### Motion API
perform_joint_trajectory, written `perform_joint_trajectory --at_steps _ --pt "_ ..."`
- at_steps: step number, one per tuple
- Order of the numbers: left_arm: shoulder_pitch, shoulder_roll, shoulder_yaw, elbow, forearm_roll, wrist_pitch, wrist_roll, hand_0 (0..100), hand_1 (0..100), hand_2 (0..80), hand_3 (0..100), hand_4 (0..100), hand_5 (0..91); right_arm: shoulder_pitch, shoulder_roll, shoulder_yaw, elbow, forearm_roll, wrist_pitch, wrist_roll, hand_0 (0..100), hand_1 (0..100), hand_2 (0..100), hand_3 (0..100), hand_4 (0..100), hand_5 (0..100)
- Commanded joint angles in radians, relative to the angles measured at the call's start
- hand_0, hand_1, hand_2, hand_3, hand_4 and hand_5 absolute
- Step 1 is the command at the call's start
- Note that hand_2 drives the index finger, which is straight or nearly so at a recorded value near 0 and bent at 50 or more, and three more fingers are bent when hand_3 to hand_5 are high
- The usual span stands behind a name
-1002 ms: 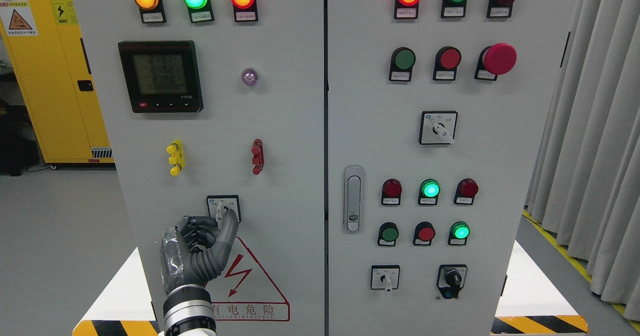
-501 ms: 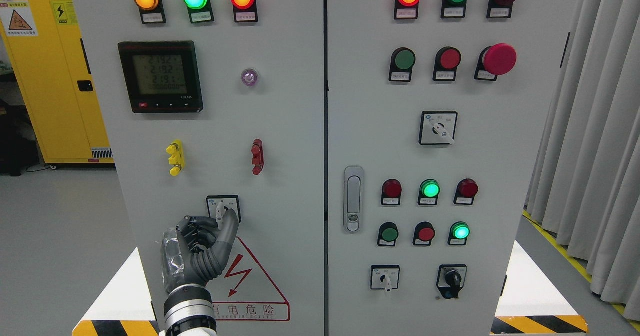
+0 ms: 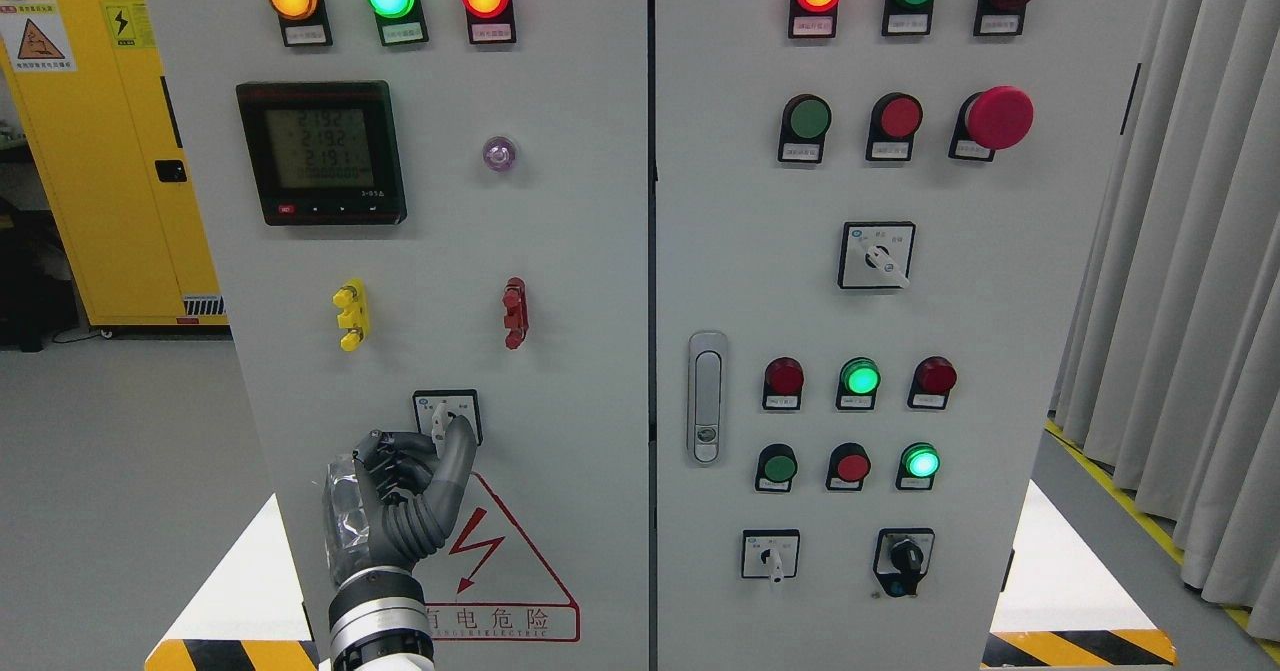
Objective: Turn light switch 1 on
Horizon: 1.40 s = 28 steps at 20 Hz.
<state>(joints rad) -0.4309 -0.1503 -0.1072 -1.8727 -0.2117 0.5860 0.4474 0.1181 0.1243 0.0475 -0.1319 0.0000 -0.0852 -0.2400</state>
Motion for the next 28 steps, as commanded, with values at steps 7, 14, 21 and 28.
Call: perform_joint_trajectory --at_steps 7,14,21,28 --pt "-0.003 -0.002 0.001 0.004 0.002 -0.003 -0.001 33 62 63.0 93 88 85.6 0.000 0.000 0.000 0.000 -0.029 0.001 0.001 0 50 4 0 0 0" --pt "-0.003 -0.002 0.001 0.004 0.002 -0.003 -0.001 40 62 63.0 93 88 85.5 0.000 0.000 0.000 0.000 -0.029 0.001 0.001 0 50 4 0 0 0" --pt "-0.002 0.000 0.001 0.009 0.002 -0.003 0.001 43 62 63.3 93 88 85.5 0.000 0.000 0.000 0.000 -0.029 0.001 0.001 0 50 4 0 0 0" --pt "-0.002 0.000 0.001 0.015 0.000 -0.003 0.001 44 62 63.7 93 88 85.5 0.000 0.000 0.000 0.000 -0.029 0.001 0.001 0 50 4 0 0 0"
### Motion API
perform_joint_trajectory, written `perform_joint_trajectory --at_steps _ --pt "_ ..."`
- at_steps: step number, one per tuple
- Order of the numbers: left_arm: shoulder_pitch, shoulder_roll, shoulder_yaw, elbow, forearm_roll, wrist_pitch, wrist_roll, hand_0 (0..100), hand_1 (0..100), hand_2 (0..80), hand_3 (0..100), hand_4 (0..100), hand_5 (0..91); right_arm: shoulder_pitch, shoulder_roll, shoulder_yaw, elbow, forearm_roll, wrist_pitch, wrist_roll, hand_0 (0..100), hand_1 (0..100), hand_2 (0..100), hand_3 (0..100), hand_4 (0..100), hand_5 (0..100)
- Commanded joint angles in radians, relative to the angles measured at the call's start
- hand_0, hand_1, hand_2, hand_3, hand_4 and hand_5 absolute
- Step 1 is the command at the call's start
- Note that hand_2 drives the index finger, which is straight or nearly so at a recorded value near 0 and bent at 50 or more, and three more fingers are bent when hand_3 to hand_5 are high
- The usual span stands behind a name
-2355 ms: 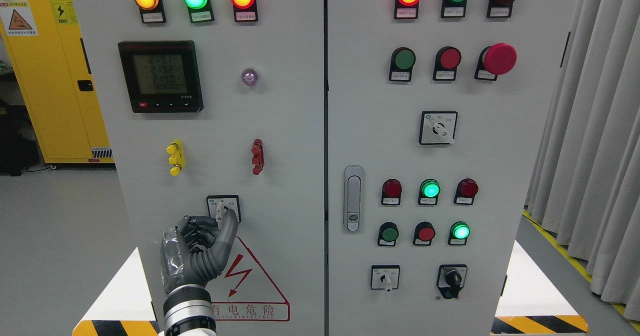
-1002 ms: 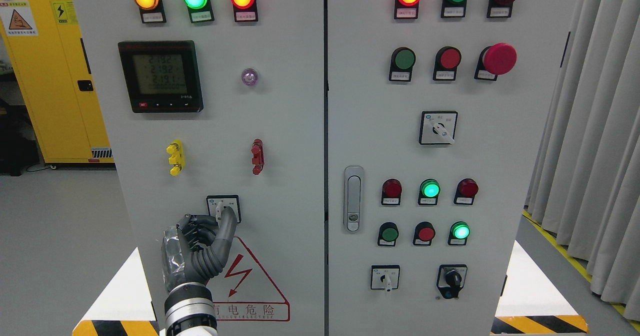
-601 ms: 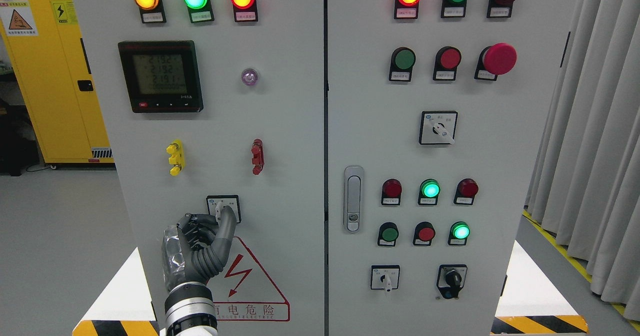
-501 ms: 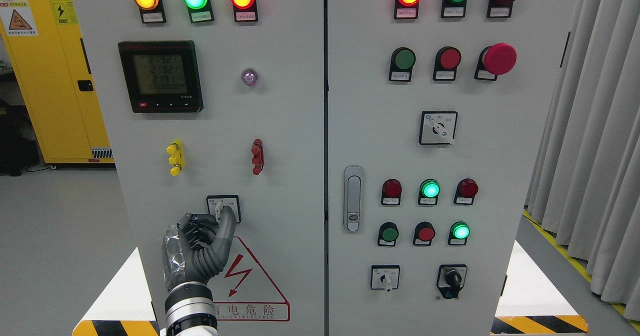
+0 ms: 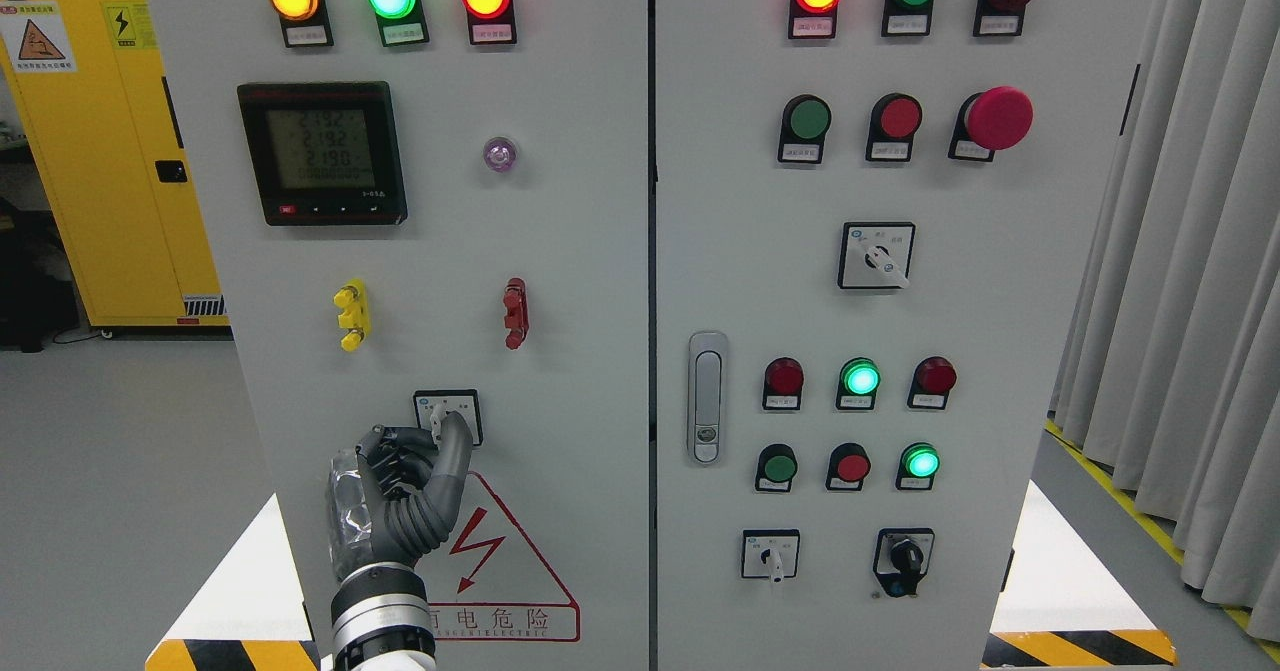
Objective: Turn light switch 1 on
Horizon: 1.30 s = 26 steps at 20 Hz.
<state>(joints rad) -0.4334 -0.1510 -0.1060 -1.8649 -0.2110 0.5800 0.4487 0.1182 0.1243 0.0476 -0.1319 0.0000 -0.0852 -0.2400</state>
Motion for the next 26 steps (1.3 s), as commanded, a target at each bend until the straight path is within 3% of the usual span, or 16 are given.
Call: perform_joint_trajectory --at_steps 1,21,26 --pt "0.001 0.001 0.000 0.009 -0.001 0.003 -0.001 44 62 63.8 93 88 85.5 0.000 0.000 0.000 0.000 -0.029 0.001 0.001 0 50 4 0 0 0" --pt "-0.001 0.001 0.000 0.009 0.001 0.001 -0.002 44 60 66.1 95 88 85.5 0.000 0.000 0.000 0.000 -0.029 0.001 0.001 0 50 4 0 0 0" --pt "-0.001 0.001 0.000 0.009 0.001 0.001 -0.002 49 60 66.0 95 88 85.5 0.000 0.000 0.000 0.000 -0.029 0.001 0.001 0 50 4 0 0 0"
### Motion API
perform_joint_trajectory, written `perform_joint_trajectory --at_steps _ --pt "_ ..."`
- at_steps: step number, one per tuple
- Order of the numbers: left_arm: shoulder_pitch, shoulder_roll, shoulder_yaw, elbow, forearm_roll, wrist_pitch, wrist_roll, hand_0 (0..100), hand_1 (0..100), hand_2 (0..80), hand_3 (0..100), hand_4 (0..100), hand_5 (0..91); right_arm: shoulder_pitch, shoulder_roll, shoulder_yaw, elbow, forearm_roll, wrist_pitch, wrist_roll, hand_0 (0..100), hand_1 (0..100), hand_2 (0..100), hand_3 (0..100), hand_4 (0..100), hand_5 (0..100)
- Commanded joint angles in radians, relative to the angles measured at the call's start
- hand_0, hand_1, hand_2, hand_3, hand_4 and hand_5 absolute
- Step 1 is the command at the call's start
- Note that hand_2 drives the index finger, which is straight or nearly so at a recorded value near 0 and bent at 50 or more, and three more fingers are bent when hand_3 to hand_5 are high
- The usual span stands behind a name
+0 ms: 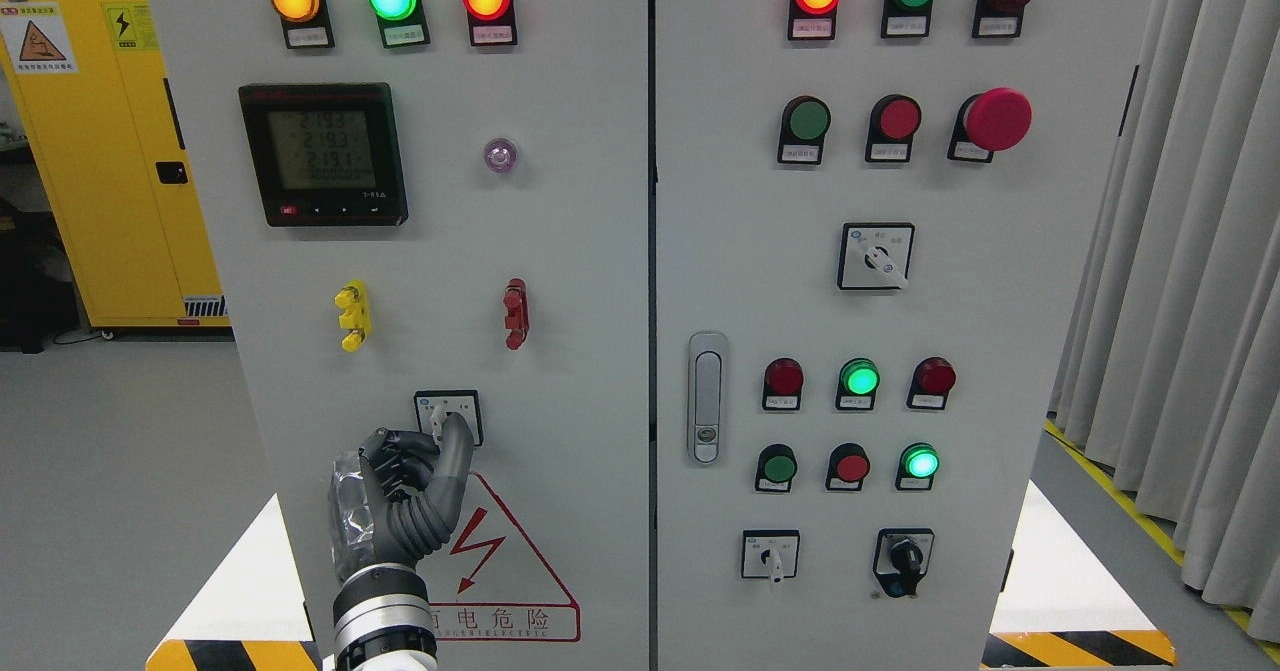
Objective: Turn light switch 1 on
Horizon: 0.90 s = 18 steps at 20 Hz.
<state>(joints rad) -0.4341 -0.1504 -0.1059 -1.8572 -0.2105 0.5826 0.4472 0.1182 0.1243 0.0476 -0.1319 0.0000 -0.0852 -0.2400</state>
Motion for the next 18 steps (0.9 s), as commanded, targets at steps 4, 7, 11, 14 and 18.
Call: perform_joint_trajectory --at_steps 4,7,11,14,18 --pt "0.000 0.000 0.000 0.001 0.000 -0.001 -0.001 52 59 66.0 95 89 85.6 0.000 0.000 0.000 0.000 -0.029 0.001 0.001 0 50 4 0 0 0" --pt "0.000 0.000 0.000 0.001 0.002 -0.001 -0.001 54 59 66.0 95 89 85.7 0.000 0.000 0.000 0.000 -0.029 0.001 -0.001 0 50 4 0 0 0" --pt "0.000 0.000 -0.001 0.001 0.002 -0.003 -0.001 57 58 66.0 95 89 85.7 0.000 0.000 0.000 0.000 -0.029 0.001 -0.001 0 50 4 0 0 0" --pt "0.000 0.000 -0.001 0.001 0.002 -0.003 -0.001 58 57 65.8 95 89 85.7 0.000 0.000 0.000 0.000 -0.029 0.001 0.001 0 50 4 0 0 0" --pt "0.000 0.000 -0.001 0.003 0.002 -0.003 -0.001 60 57 65.8 95 89 85.7 0.000 0.000 0.000 0.000 -0.029 0.001 -0.001 0 50 4 0 0 0"
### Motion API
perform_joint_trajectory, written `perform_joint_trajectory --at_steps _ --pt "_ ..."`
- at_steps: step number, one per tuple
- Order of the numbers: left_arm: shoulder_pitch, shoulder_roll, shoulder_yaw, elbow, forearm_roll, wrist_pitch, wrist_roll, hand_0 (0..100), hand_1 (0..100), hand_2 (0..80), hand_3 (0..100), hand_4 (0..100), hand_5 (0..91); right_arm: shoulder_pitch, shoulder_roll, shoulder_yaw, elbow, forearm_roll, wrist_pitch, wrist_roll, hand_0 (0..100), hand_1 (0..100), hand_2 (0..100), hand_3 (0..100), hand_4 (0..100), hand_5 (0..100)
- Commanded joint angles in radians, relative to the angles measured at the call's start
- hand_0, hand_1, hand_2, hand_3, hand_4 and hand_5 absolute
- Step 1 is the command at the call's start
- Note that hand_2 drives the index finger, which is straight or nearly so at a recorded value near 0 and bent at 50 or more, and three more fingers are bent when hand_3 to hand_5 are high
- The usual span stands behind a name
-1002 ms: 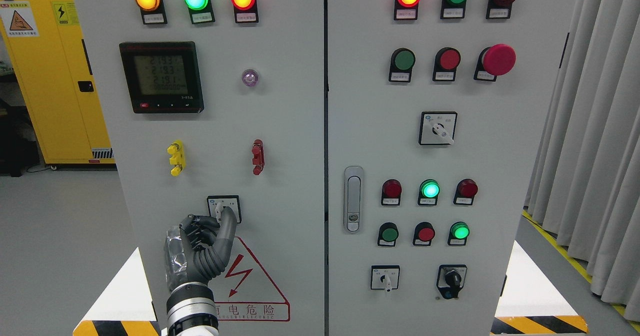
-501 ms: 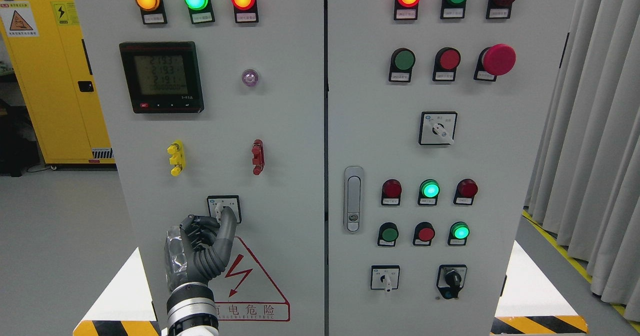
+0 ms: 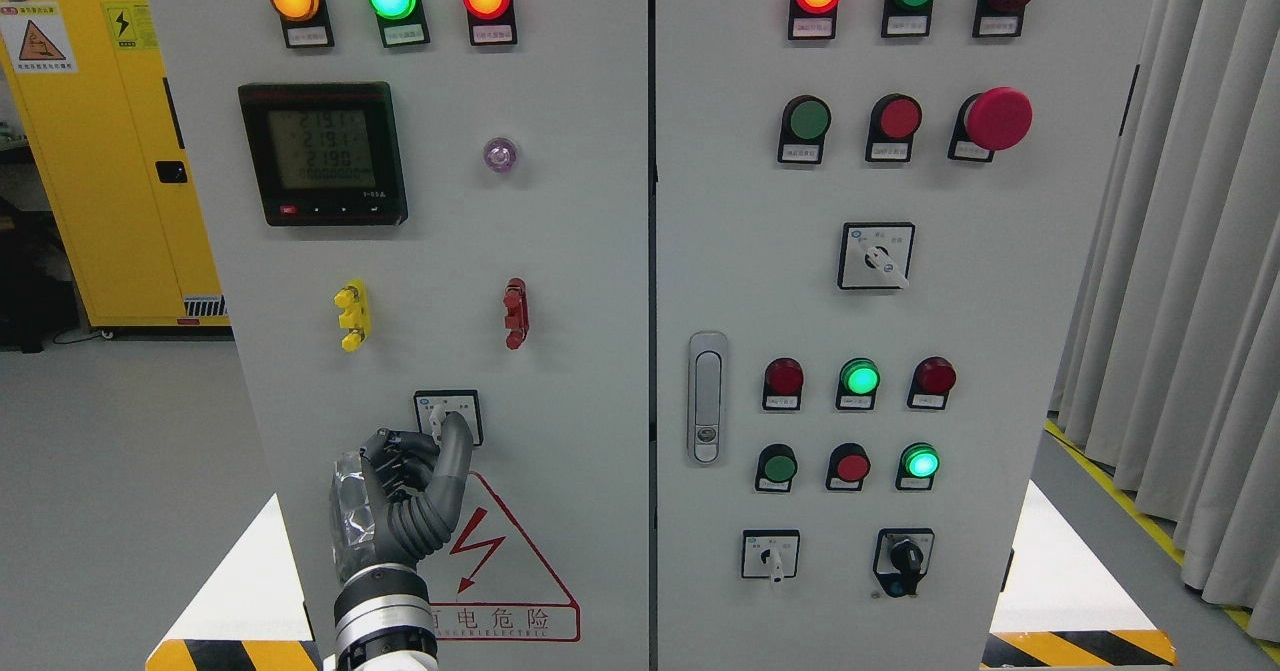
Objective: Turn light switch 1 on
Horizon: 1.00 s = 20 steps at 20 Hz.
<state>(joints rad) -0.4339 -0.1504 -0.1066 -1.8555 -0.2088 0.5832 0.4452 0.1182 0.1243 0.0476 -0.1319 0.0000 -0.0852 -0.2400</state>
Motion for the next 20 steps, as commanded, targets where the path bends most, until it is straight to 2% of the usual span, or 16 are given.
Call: perform_joint_trajectory --at_steps 1,20 --pt "-0.002 0.000 -0.001 0.001 0.000 -0.003 0.001 61 57 65.7 95 89 85.7 0.000 0.000 0.000 0.000 -0.029 0.001 0.001 0 50 4 0 0 0" --pt "-0.002 0.000 -0.001 0.007 0.005 -0.008 0.000 72 53 65.4 95 89 85.4 0.000 0.000 0.000 0.000 -0.029 0.001 -0.001 0 50 4 0 0 0"
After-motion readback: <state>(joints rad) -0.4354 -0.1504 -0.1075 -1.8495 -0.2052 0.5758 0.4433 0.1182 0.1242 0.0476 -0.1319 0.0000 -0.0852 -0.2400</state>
